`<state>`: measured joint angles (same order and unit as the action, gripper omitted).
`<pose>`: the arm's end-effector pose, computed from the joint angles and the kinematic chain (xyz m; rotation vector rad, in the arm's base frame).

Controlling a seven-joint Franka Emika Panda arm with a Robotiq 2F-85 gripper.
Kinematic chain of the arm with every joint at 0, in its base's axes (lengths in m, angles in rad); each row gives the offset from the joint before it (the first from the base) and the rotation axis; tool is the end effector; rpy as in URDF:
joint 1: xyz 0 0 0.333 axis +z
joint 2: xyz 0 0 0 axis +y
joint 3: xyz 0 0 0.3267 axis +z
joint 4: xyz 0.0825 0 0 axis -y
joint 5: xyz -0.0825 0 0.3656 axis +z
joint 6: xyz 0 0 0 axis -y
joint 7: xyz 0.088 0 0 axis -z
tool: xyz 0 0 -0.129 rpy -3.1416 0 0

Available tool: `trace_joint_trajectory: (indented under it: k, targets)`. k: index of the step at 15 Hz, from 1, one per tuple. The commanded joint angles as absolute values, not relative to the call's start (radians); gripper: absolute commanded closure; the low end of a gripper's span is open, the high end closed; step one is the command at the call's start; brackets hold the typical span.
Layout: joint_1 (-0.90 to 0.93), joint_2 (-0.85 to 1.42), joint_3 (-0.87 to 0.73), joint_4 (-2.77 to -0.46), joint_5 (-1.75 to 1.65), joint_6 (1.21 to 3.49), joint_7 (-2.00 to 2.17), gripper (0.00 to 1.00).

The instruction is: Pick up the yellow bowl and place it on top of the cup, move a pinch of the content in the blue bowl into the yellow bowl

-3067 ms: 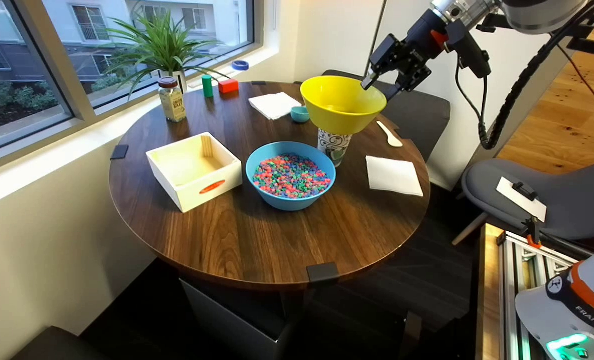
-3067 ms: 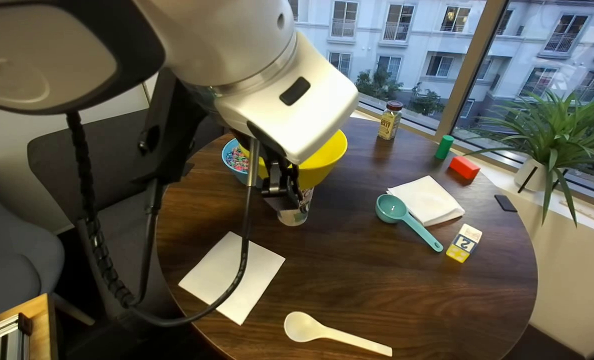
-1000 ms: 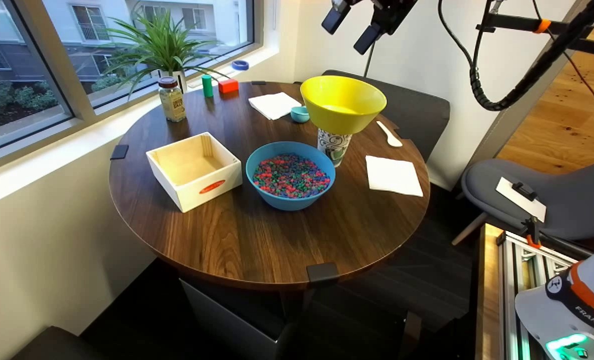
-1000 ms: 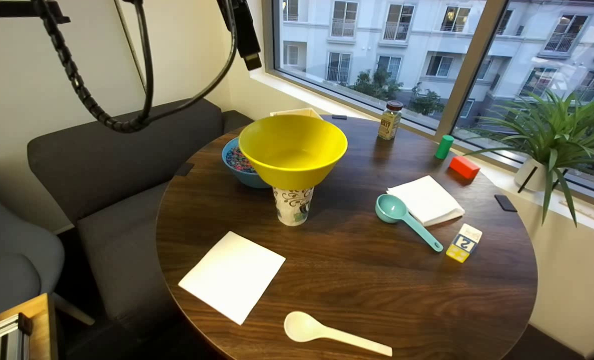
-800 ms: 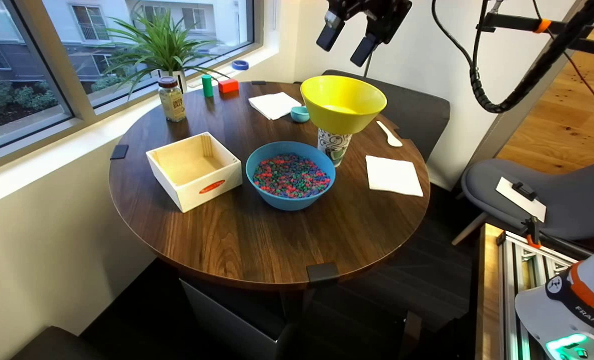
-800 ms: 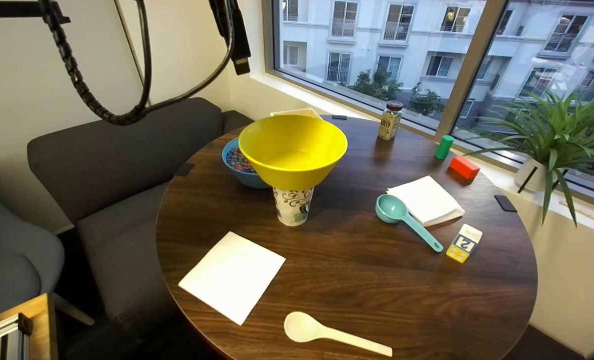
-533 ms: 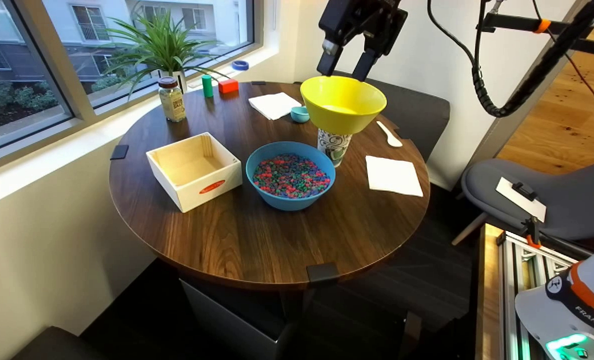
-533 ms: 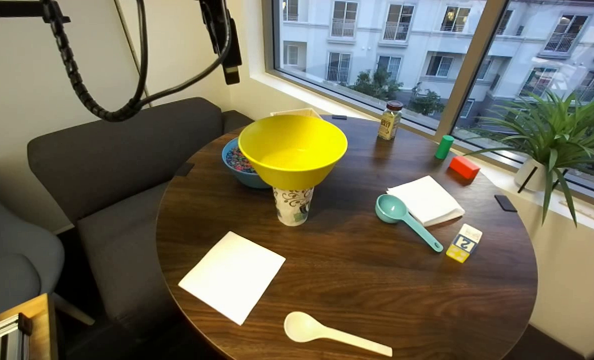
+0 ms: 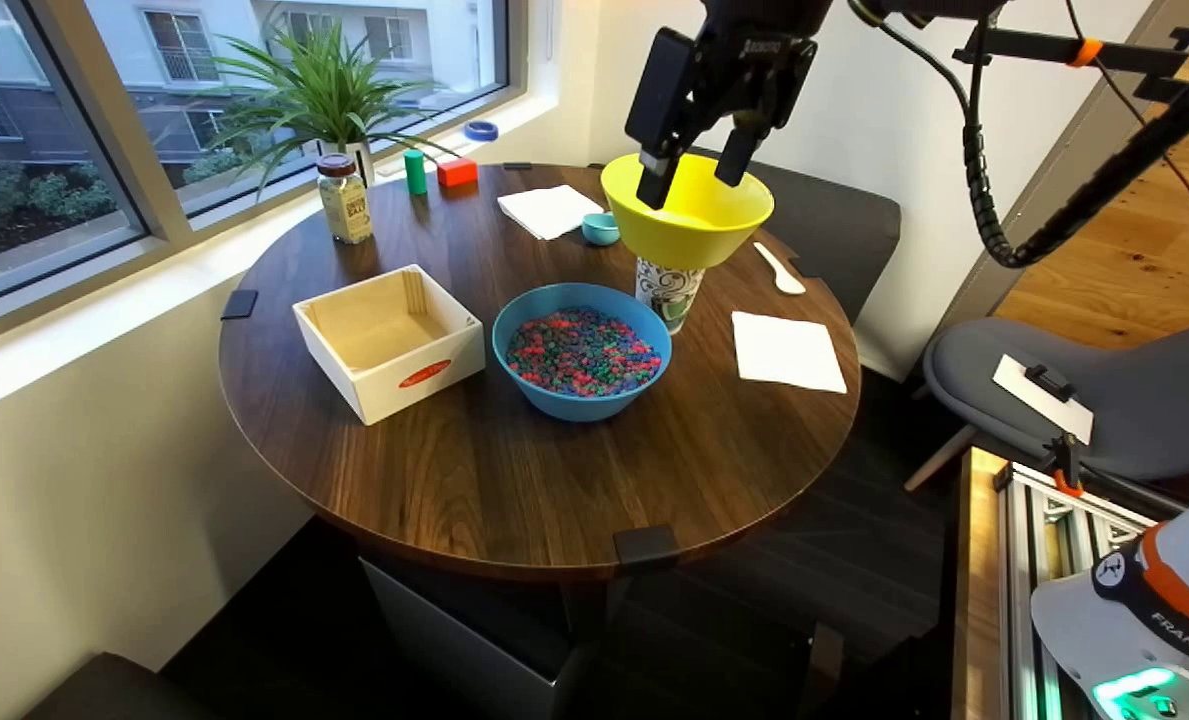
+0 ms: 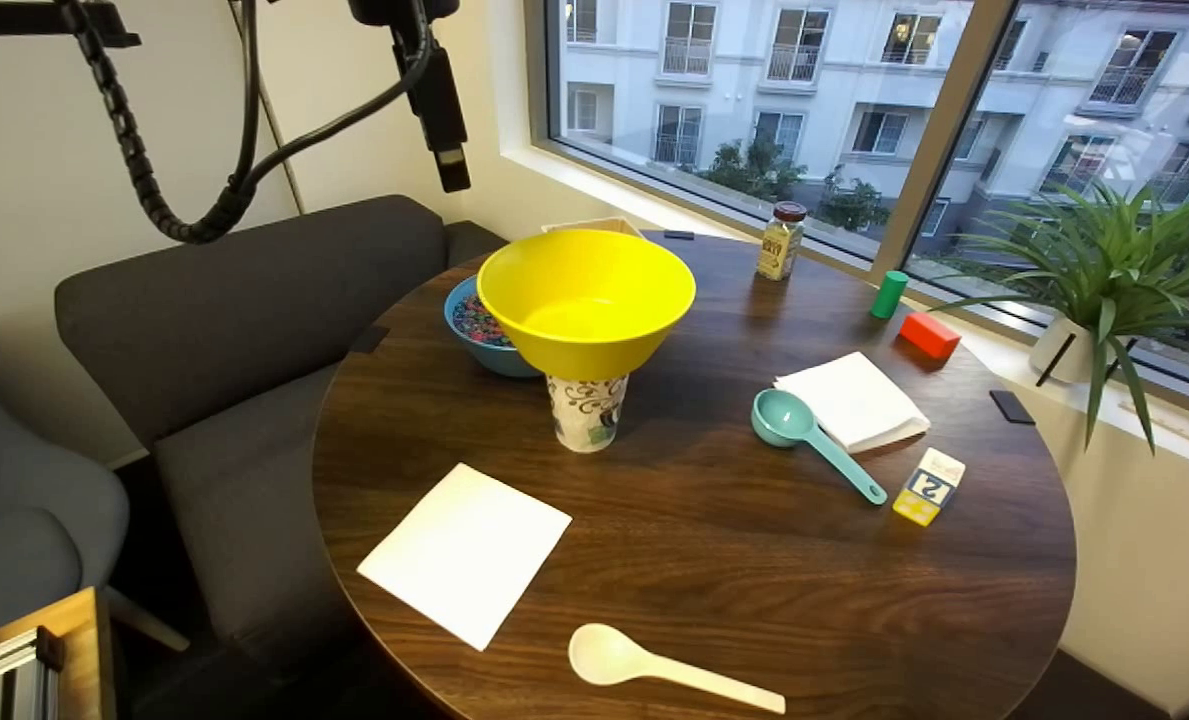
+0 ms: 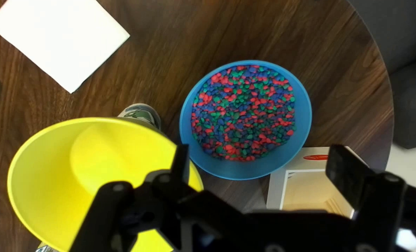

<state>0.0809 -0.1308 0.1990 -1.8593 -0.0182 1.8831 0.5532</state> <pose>0.4994 0.1474 0.5765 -3.0824 0.4167 -0.2440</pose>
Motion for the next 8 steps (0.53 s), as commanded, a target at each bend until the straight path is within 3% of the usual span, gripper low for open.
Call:
trace_joint_trajectory:
  k: [1,8]
  targets:
    - [0.093,-0.127,0.191,-1.856,-0.024,1.88,0.561,0.0]
    - [0.101,-0.126,0.207,-1.889,-0.036,1.904,0.626,0.0]
